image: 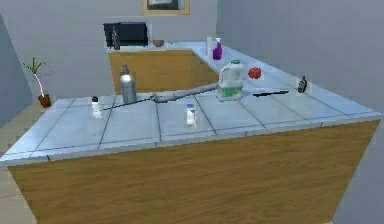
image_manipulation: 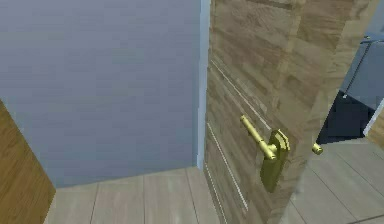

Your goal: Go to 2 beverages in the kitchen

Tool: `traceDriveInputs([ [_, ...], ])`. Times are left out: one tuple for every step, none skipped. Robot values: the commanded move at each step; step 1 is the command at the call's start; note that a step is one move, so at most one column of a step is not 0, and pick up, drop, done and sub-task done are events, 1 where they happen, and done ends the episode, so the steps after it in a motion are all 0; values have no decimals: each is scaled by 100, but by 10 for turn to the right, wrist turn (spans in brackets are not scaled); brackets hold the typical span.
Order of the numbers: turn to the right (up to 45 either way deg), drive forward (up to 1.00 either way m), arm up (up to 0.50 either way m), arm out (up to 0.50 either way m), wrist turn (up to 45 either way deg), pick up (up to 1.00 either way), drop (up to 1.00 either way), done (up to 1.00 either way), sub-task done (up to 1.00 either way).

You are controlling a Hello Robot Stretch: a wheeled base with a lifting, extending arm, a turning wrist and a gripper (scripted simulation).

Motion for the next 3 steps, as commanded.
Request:
traceDriveInputs([
  [-450, 0, 0, 0, 0, 0, 0, 0, 0],
  [-390, 0, 0, 0, 0, 0, 0, 0, 0],
  [0, 20, 0, 0, 0, 0, 0, 0, 0],
])
